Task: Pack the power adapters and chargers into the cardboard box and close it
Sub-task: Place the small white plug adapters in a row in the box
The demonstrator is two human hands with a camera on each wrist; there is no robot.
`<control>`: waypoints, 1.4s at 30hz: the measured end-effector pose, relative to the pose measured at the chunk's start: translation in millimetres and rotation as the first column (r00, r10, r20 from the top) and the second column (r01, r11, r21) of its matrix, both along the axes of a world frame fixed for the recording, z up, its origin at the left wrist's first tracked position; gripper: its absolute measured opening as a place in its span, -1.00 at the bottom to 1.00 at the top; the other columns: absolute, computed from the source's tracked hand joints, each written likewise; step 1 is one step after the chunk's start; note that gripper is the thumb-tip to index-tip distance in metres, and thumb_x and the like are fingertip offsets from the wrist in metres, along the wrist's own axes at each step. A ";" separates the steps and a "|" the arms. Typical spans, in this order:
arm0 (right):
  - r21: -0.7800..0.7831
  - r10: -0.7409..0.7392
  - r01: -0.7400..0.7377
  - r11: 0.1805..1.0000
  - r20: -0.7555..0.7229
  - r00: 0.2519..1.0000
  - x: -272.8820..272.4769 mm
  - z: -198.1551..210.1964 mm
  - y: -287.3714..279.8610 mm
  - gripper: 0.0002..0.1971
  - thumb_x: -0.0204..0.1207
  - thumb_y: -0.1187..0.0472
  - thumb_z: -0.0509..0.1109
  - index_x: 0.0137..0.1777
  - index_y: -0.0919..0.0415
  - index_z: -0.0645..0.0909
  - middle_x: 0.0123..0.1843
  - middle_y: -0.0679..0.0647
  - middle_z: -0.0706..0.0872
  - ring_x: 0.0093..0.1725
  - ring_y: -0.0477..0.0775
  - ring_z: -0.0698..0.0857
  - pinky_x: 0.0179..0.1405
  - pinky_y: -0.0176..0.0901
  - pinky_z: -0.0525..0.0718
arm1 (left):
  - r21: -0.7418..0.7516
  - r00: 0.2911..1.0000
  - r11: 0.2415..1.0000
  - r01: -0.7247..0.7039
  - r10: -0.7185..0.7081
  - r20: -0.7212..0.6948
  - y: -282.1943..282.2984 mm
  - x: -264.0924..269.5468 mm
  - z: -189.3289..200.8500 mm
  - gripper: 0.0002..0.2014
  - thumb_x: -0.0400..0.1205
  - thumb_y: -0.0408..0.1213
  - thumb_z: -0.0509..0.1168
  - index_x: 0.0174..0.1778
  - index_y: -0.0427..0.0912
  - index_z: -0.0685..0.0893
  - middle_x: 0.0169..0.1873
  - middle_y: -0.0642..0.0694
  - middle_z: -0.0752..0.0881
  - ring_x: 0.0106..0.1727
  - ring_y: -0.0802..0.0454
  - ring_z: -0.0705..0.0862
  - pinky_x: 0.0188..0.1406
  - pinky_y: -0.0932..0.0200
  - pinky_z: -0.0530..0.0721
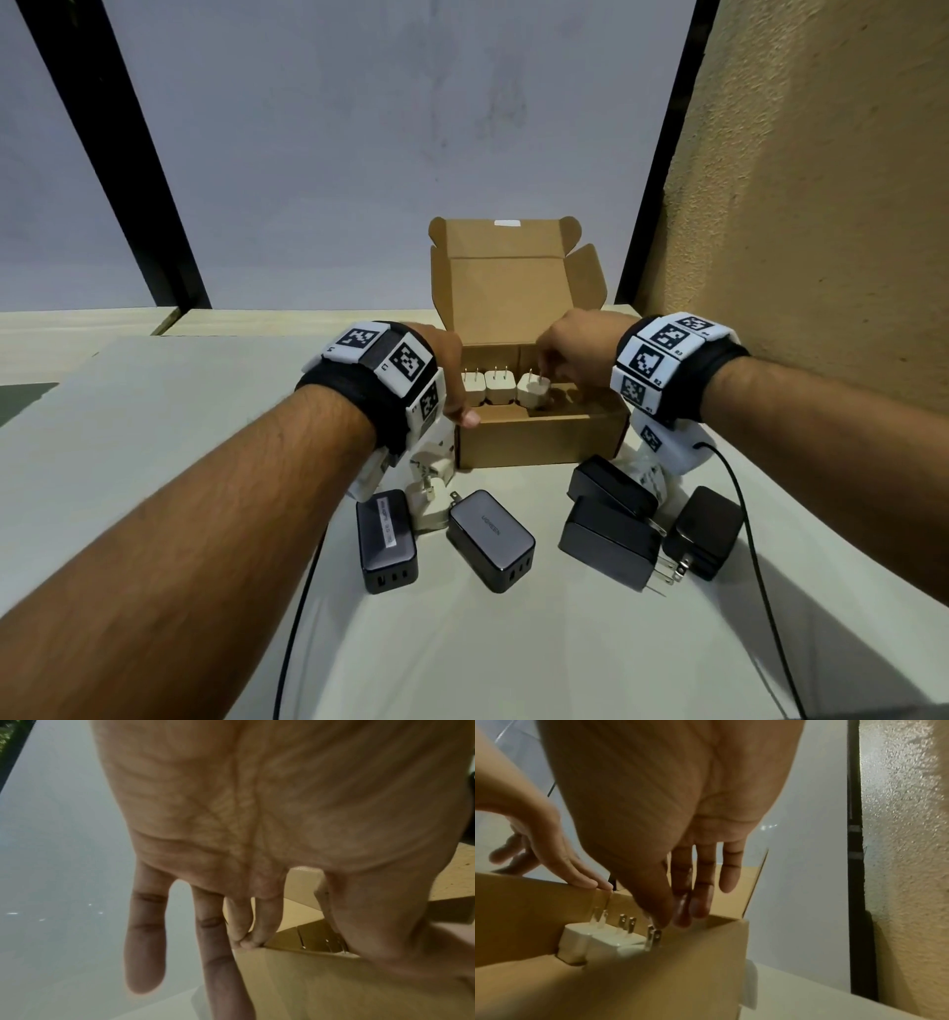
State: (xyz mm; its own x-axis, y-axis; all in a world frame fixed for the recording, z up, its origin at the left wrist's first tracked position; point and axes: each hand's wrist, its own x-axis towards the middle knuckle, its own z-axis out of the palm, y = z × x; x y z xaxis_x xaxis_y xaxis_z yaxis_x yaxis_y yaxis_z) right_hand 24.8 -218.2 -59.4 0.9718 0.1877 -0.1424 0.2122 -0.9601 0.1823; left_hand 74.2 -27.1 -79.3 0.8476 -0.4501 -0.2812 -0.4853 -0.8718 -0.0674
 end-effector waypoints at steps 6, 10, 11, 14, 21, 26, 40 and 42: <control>-0.024 0.039 -0.040 0.999 -0.070 0.997 -3.5 -11.1 5.3 -0.64 0.59 0.21 0.32 0.36 -0.05 0.64 0.20 0.00 0.76 0.09 0.07 0.71 0.15 -0.01 0.72 | -0.032 0.998 0.998 0.061 -0.061 0.016 0.9 0.1 0.1 -0.46 0.30 0.33 0.48 -0.14 -0.06 0.57 -0.25 -0.03 0.57 -0.23 -0.03 0.53 -0.56 0.30 0.33; -0.068 0.028 -0.035 0.997 -0.101 0.994 0.2 -11.8 3.5 -0.58 0.59 0.25 0.31 0.42 -0.06 0.60 0.32 0.03 0.71 0.22 0.11 0.69 0.24 0.01 0.68 | -0.037 0.999 0.998 0.047 -0.046 0.018 1.9 1.1 -0.7 -0.45 0.28 0.34 0.48 -0.13 -0.03 0.55 -0.23 -0.02 0.57 -0.23 -0.01 0.53 -0.55 0.31 0.32; -0.078 0.024 -0.032 0.996 -0.106 0.994 0.3 -11.8 3.7 -0.57 0.59 0.26 0.31 0.44 -0.06 0.59 0.33 0.03 0.71 0.23 0.12 0.69 0.23 0.01 0.68 | -0.035 0.999 0.999 0.039 -0.038 0.019 1.3 2.1 -1.9 -0.46 0.28 0.33 0.49 -0.13 -0.03 0.55 -0.23 -0.01 0.56 -0.26 0.01 0.53 -0.54 0.30 0.33; -0.099 0.026 -0.038 0.994 -0.119 0.993 0.1 -12.0 4.9 -0.55 0.60 0.30 0.30 0.46 -0.04 0.57 0.34 0.05 0.70 0.24 0.13 0.67 0.19 -0.05 0.67 | -0.038 1.000 0.999 0.016 -0.016 -0.008 0.3 2.9 -1.9 -0.47 0.28 0.30 0.51 -0.15 -0.05 0.57 -0.23 -0.02 0.56 -0.29 0.03 0.51 -0.50 0.29 0.35; 0.047 0.029 -0.028 0.998 -0.029 0.999 -17.3 2.1 -3.1 -0.57 0.59 0.28 0.34 0.45 0.01 0.57 0.27 -0.01 0.73 0.21 0.06 0.68 0.25 -0.07 0.65 | 0.015 1.000 0.999 -0.030 0.030 0.005 -0.8 2.0 -2.0 -0.39 0.26 0.33 0.50 -0.06 -0.14 0.74 -0.17 -0.01 0.67 -0.15 -0.01 0.60 -0.30 0.23 0.49; 0.212 0.090 -0.080 0.974 -0.037 0.995 -60.8 24.9 -25.8 -0.79 0.54 0.26 0.41 0.13 0.04 0.75 -0.03 -0.12 0.80 -0.08 -0.16 0.71 -0.02 -0.28 0.65 | 0.049 0.997 0.996 -0.070 0.072 -0.023 -2.7 1.4 3.1 -0.40 0.27 0.28 0.52 0.07 -0.05 0.71 -0.09 0.04 0.63 -0.09 0.01 0.57 -0.21 0.19 0.48; 0.077 0.114 -0.102 0.992 -0.173 0.978 -108.4 -9.5 -48.9 -0.56 0.39 0.08 0.58 0.29 -0.10 0.67 0.16 -0.10 0.74 0.13 0.01 0.63 0.10 -0.13 0.63 | -0.036 0.991 0.992 -0.124 0.121 -0.063 -3.8 -6.7 11.7 -0.59 0.37 -0.13 0.60 0.09 -0.20 0.80 -0.23 0.01 0.78 -0.31 0.16 0.65 -0.38 0.30 0.55; 0.090 0.106 -0.091 0.992 -0.184 0.977 -107.3 -6.5 -47.8 -0.58 0.38 0.03 0.58 0.26 -0.05 0.68 0.11 -0.12 0.72 0.07 -0.05 0.61 0.02 -0.25 0.54 | -0.065 0.989 0.989 -0.134 0.129 -0.077 -3.2 -6.9 11.2 -0.56 0.40 -0.13 0.59 0.14 -0.24 0.74 -0.42 0.06 0.78 -0.42 0.24 0.70 -0.46 0.40 0.58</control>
State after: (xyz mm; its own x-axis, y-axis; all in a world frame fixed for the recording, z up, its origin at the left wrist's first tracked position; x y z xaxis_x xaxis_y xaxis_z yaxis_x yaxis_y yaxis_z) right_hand -82.5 -266.0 -65.9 0.9051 0.2997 -0.3017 0.3298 -0.9426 0.0532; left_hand 67.3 -30.2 -68.1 0.8792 -0.3564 -0.3162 -0.3672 -0.9298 0.0271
